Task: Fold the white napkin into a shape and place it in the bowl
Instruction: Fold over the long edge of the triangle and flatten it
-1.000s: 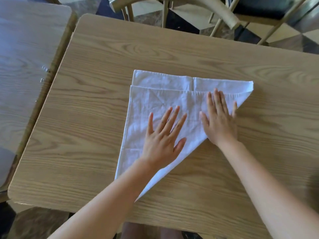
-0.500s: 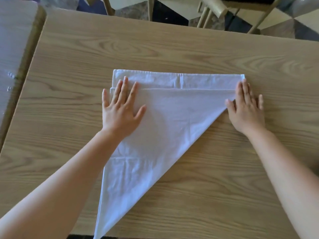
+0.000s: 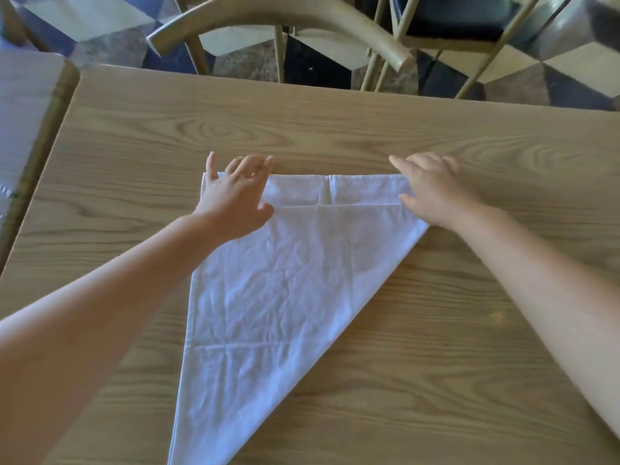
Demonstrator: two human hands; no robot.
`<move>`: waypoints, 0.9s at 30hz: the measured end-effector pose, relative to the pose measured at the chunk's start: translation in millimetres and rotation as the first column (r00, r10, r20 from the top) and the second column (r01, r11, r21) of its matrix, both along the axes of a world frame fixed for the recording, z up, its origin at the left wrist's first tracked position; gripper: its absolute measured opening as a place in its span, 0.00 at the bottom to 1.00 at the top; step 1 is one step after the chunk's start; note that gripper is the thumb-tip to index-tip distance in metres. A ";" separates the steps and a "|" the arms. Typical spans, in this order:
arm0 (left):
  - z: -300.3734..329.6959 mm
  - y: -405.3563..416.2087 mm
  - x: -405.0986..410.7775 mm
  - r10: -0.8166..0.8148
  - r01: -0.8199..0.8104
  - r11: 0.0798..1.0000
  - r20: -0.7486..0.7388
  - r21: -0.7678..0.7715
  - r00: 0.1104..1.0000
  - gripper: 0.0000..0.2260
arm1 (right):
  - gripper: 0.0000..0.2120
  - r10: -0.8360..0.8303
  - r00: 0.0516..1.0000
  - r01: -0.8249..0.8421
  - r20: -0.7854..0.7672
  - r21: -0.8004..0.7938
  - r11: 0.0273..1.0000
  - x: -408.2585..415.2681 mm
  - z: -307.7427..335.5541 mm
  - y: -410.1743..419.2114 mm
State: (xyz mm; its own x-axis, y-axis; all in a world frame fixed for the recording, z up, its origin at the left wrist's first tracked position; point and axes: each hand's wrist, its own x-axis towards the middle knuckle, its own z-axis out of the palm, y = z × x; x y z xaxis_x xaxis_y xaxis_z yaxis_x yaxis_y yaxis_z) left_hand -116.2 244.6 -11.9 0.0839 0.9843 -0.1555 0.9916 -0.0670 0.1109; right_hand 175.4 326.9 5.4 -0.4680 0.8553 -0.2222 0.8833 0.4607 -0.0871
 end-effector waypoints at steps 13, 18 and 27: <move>18.0 -5.6 -1.8 -0.233 0.220 0.949 0.032 0.226 0.972 0.09 | 0.07 0.362 0.932 -0.339 0.012 0.377 0.862 19.7 -6.4 3.8; 14.0 -34.4 -9.1 -0.282 0.280 0.925 -0.031 0.257 0.959 0.11 | 0.10 0.471 0.879 -0.456 0.082 0.438 0.775 51.6 -13.7 -10.6; -12.7 -70.9 -27.2 -0.261 0.238 0.911 0.023 0.337 0.965 0.10 | 0.17 0.347 0.932 -0.269 -0.105 0.443 0.855 91.6 -35.3 -27.0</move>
